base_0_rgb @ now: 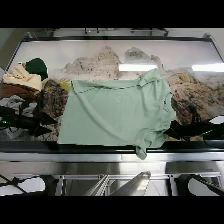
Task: Fold the shirts.
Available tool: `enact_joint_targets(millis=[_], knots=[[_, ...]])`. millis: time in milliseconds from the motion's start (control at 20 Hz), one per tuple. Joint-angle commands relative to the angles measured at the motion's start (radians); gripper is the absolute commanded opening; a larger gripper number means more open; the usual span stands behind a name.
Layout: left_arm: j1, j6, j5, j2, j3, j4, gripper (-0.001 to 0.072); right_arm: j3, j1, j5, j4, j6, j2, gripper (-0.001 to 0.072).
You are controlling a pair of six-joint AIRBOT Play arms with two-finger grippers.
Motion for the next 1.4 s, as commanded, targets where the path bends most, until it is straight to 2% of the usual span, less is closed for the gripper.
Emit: enact_joint_targets(millis=[0, 150, 200, 250, 350, 600, 650, 750, 800, 1150, 1200, 1250, 1300, 1350], knots=[[-0.05, -0.024, -0.105, -0.013, -0.055, 0.05, 0.0707, 0.003, 0.003, -0.002, 0.008, 0.0, 0.01, 0.0028], [-0.132, -0.031, -0.045, -0.094, -0.055, 0.05, 0.069, 0.003, 0.003, -0.002, 0.019, -0.019, 0.01, 0.0028], [-0.167, -0.036, -0.021, -0.121, -0.05, 0.042, 0.0589, 0.003, 0.003, -0.002, 0.033, -0.023, 0.01, 0.0028], [-0.201, -0.036, 0.005, -0.146, -0.036, 0.023, 0.0524, 0.004, 0.003, -0.003, 0.046, -0.023, 0.01, 0.0027], [-0.275, -0.036, 0.047, -0.188, 0.001, -0.012, 0.0524, 0.004, 0.003, -0.002, 0.077, -0.049, 0.01, 0.0028], [-0.421, -0.038, 0.051, -0.234, 0.084, -0.028, 0.0514, 0.004, 0.003, 0.0, 0.085, -0.049, 0.01, 0.0028], [-0.439, -0.038, 0.051, -0.237, 0.091, -0.027, 0.0467, 0.004, 0.003, 0.002, 0.085, -0.05, 0.01, 0.0028], [-0.453, -0.035, 0.046, -0.238, 0.092, -0.026, 0.0002, 0.004, 0.003, 0.003, 0.085, -0.049, 0.01, 0.0027], [-0.454, -0.03, 0.041, -0.238, 0.092, -0.026, 0.0022, 0.004, 0.003, 0.005, 0.085, -0.05, 0.01, 0.0028], [-0.388, -0.03, 0.04, -0.238, 0.092, -0.028, 0.0022, 0.003, 0.002, 0.013, 0.079, -0.06, 0.01, 0.0037], [-0.384, -0.03, 0.04, -0.238, 0.092, -0.028, 0.0022, 0.003, 0.002, 0.013, 0.073, -0.058, 0.009, 0.0175], [-0.384, -0.03, 0.04, -0.238, 0.092, -0.028, 0.0022, 0.003, 0.002, 0.008, 0.073, -0.047, 0.008, 0.0409], [-0.387, -0.03, 0.04, -0.238, 0.092, -0.027, 0.0022, 0.003, 0.0, 0.001, 0.055, -0.016, 0.008, 0.0498], [-0.389, -0.029, 0.04, -0.238, 0.092, -0.027, 0.0022, 0.003, -0.014, 0.002, 0.036, 0.018, 0.008, 0.0496]])
